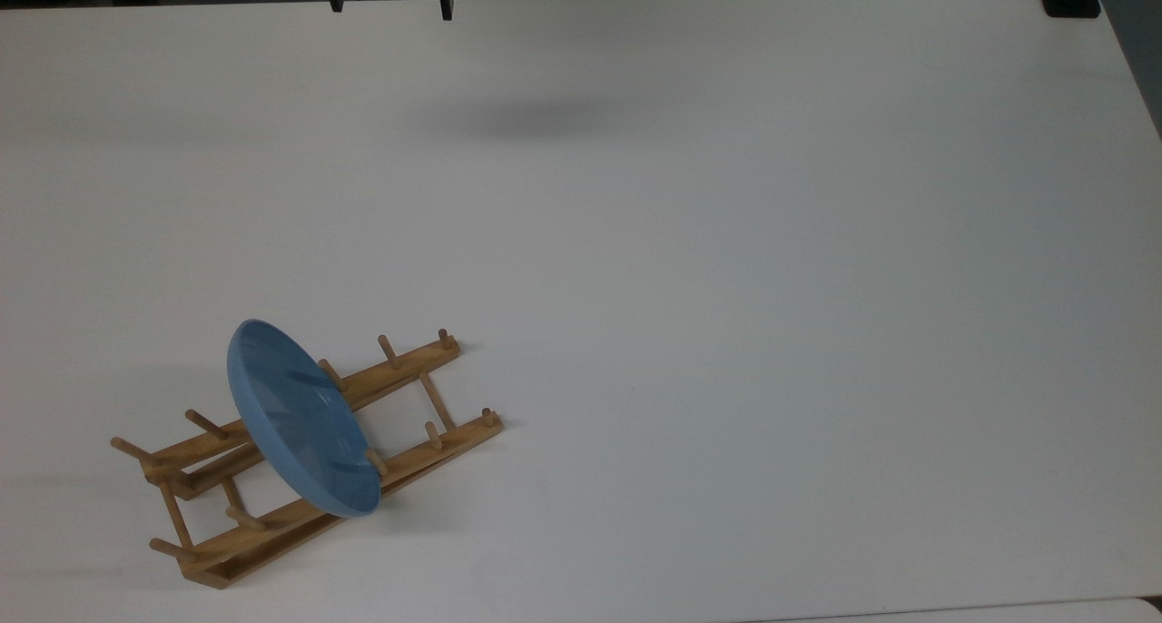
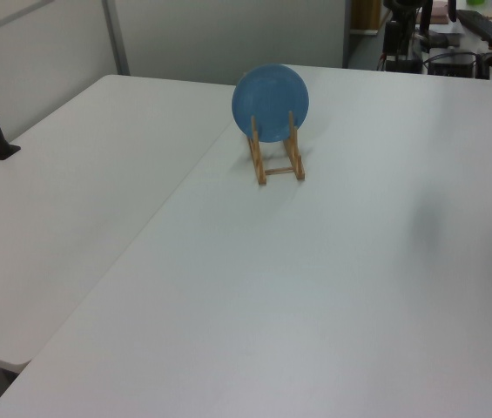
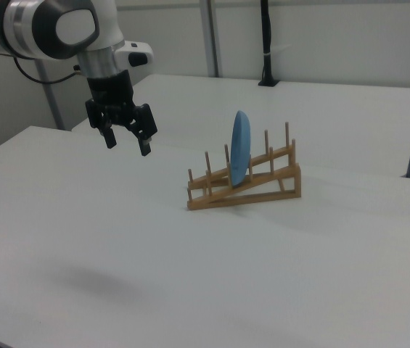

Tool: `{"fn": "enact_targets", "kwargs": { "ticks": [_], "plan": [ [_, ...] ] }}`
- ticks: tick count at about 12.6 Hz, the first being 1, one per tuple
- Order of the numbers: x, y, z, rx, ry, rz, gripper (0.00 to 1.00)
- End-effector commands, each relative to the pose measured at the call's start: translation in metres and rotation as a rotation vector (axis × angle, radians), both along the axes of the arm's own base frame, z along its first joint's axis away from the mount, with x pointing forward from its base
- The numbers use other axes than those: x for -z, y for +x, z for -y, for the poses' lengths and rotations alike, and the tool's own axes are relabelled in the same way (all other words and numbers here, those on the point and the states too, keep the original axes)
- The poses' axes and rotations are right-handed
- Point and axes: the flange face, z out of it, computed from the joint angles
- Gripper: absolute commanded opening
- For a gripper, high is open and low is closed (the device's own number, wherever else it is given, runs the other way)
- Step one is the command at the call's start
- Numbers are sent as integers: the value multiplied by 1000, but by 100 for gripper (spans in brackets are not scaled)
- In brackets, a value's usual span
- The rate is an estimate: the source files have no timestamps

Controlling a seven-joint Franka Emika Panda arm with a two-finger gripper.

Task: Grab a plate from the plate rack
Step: 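Move the gripper toward the blue plate in the wooden rack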

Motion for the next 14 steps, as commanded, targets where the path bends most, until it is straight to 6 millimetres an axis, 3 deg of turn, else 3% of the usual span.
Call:
{"fn": "enact_targets", "kwargs": {
  "ticks": [1,5,9,12,14],
  "plan": [
    [2,5,0,-24,25,9,100],
    [-12,40,9,-18,-5,210,100],
    [-11,81,13,-19,-58,382,100],
    [9,122,18,70,-175,509,100],
    [22,133,18,93,-230,555,93]
  ]
}}
